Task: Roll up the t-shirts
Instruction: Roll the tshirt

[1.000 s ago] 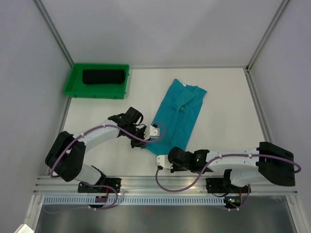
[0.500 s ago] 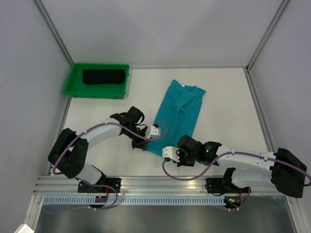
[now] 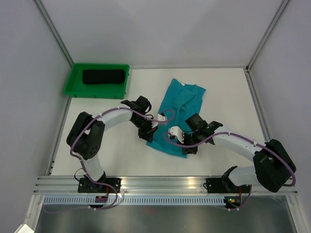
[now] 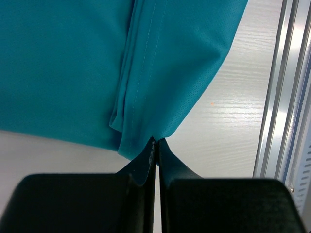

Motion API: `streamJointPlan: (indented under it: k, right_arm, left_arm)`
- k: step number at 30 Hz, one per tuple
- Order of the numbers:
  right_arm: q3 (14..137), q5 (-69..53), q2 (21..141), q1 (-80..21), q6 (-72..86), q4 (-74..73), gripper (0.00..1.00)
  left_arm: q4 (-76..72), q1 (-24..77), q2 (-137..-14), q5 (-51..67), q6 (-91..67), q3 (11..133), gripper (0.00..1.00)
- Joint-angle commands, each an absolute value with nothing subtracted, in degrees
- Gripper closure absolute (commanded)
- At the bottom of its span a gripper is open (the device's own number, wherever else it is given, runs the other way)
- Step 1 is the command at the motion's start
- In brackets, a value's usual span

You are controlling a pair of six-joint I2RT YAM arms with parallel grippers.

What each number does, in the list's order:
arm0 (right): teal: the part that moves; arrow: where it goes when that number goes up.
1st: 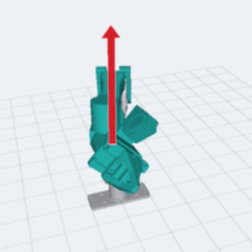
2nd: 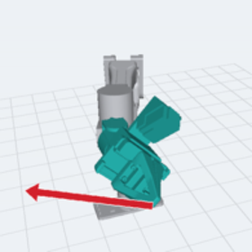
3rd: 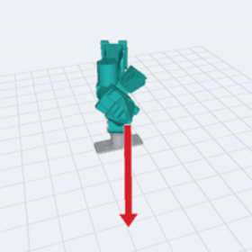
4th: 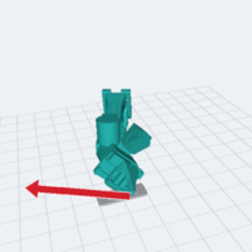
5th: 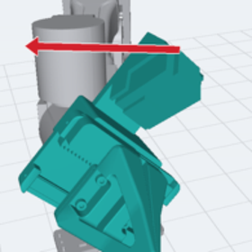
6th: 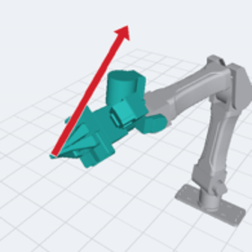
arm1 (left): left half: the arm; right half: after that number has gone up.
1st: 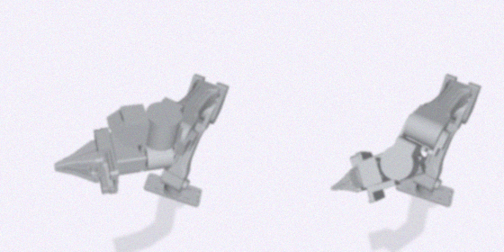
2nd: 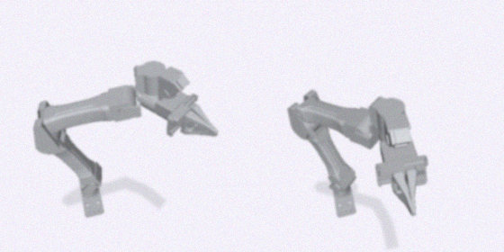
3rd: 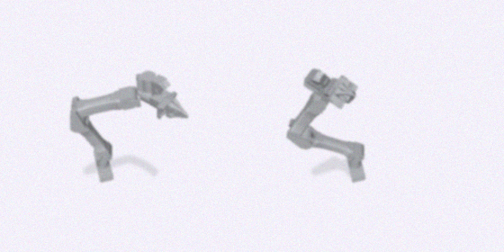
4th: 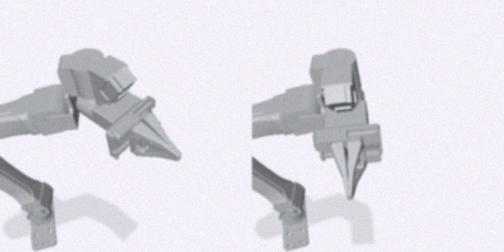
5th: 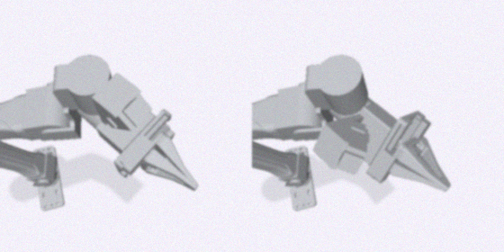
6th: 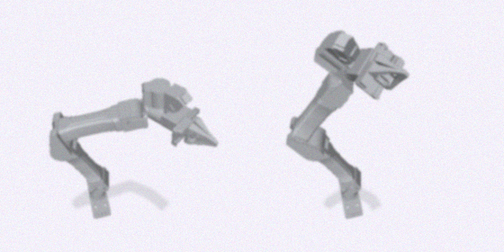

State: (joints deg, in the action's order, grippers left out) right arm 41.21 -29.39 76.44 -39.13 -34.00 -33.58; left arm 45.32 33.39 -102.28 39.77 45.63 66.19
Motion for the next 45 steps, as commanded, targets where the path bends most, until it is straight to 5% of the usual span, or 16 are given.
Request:
streamJointPlan:
  k: [1,11,21,29,36,45]
  right_arm:
    - [45.9,-38.8,77.0,-36.1,-37.9,-37.7,1.0]
    - [51.9,-38.6,81.3,-37.1,-34.4,-40.9,1.0]
    - [52.4,-34.6,80.7,-37.9,-14.9,-33.0,1.0]
    - [44.4,-31.3,76.8,-39.9,6.4,-22.7,1.0]
    - [31.6,-28.0,63.0,-41.5,13.2,-16.7,1.0]
    - [27.6,-30.6,59.4,-42.1,15.4,-15.1,1.0]
  left_arm:
    - [49.0,32.2,-99.8,41.6,44.7,68.2,0.98]
    - [49.1,34.8,-93.2,35.0,46.7,65.0,0.98]
    - [49.2,31.9,-85.7,35.4,53.5,57.5,0.98]
    - [50.9,29.0,-83.0,36.8,56.0,54.6,0.98]
    - [51.1,28.9,-84.9,38.3,59.1,53.6,0.98]
    - [54.8,30.9,-85.3,40.0,58.8,54.8,0.98]
